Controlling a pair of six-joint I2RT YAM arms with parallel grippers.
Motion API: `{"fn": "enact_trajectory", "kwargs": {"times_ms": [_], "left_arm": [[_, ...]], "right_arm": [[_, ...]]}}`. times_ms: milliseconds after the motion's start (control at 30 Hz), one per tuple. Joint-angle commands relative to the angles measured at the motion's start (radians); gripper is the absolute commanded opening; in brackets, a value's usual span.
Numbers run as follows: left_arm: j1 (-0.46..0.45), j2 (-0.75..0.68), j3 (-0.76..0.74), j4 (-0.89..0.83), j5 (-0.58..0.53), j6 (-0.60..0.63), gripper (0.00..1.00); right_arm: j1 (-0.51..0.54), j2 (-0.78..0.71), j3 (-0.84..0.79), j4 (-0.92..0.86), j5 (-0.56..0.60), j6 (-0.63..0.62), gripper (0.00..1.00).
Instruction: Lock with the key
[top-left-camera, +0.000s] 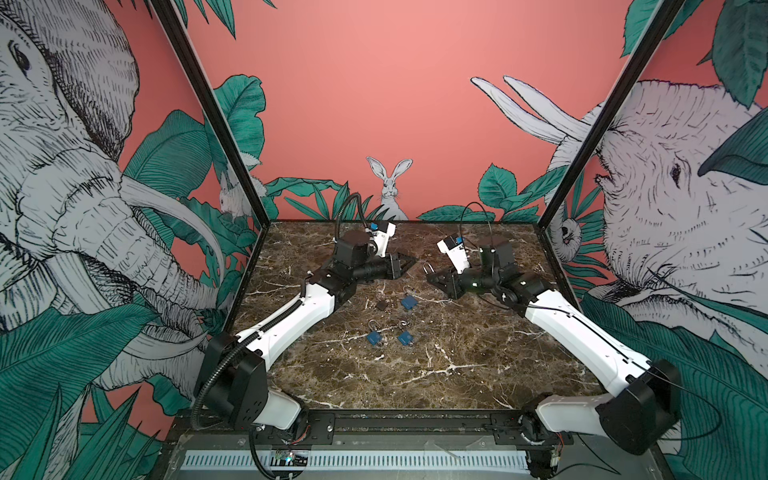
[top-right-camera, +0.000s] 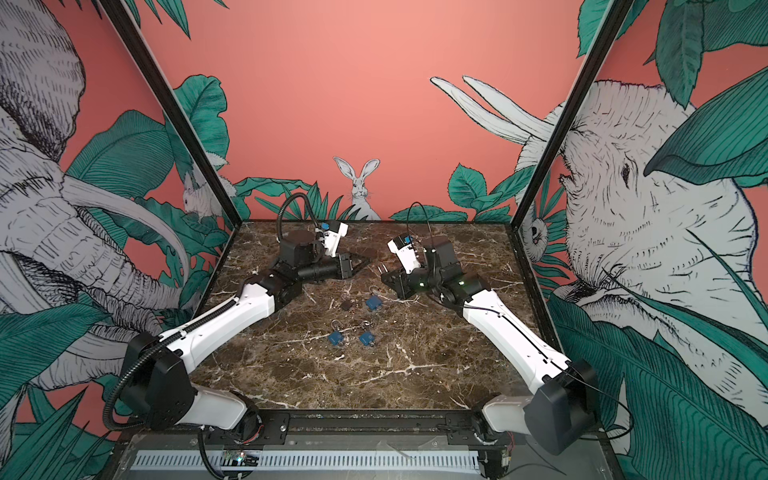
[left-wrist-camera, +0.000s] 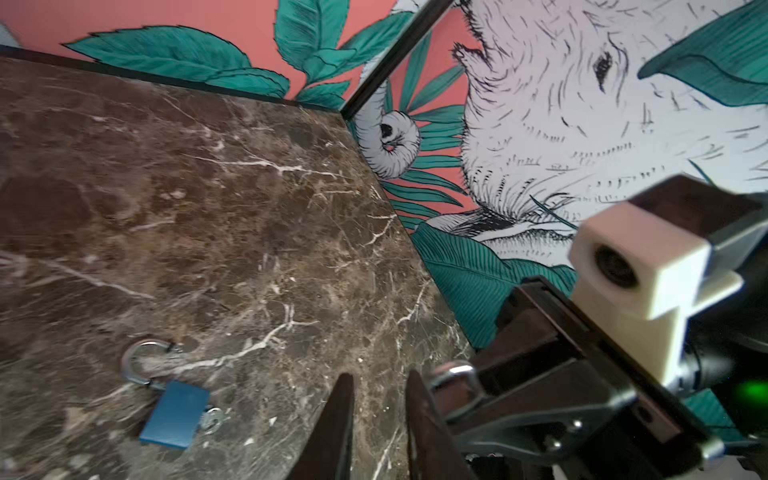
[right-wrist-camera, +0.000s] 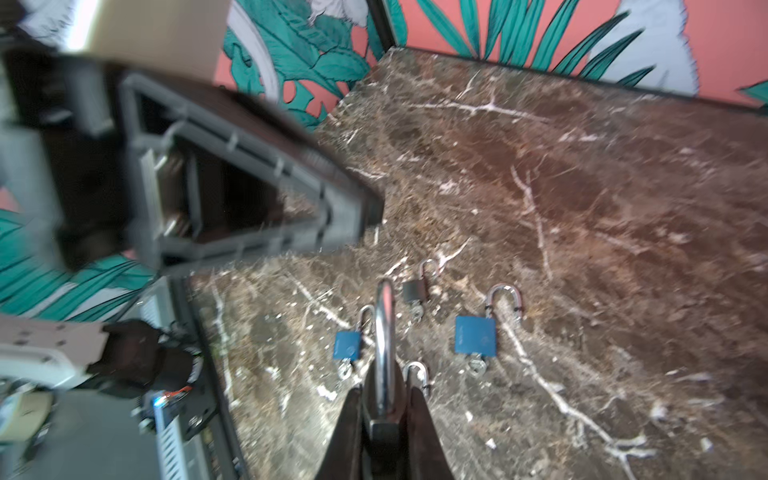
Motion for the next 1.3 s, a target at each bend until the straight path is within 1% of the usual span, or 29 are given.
{"fn": "enact_trajectory", "kwargs": {"times_ms": [0,100,233,333,467,533,700,900,1267], "left_arm": [[0.038,-0.073,-0.011,-0.031,0.041,0.079,0.30],[0.051,-0.099,-0.009,-0.071,0.107,0.140,0.33],[0.050,-0.116,-0.027,-0.049,0.224,0.173,0.38],[0.050,-0.113,-0.038,-0.063,0.301,0.187,0.37],[0.051,-0.097,-0.059,-0.045,0.410,0.175,0.32],[0.050,-0.085,-0.057,-0.072,0.440,0.188,0.32],[0.050,-0.065,-0.066,-0.086,0.477,0.200,0.32],[0.051,-0.040,-0.067,-0.065,0.489,0.187,0.31],[0.039,-0.009,-0.069,0.011,0.514,0.133,0.25]], "right_arm": [[-0.022,-0.020,0.019,-0.037,-0.164,0.003,0.00],[-0.032,-0.011,0.006,-0.032,-0.256,0.010,0.00],[-0.038,0.015,-0.020,-0.002,-0.391,0.029,0.00],[-0.042,0.031,-0.040,0.024,-0.457,0.045,0.00],[-0.041,0.056,-0.045,0.025,-0.483,0.045,0.00],[-0.041,0.065,-0.046,0.041,-0.488,0.057,0.00],[-0.039,0.080,-0.042,0.067,-0.506,0.079,0.00],[-0.037,0.082,-0.043,0.078,-0.512,0.092,0.00],[-0.031,0.095,-0.040,0.091,-0.518,0.100,0.00]]}}
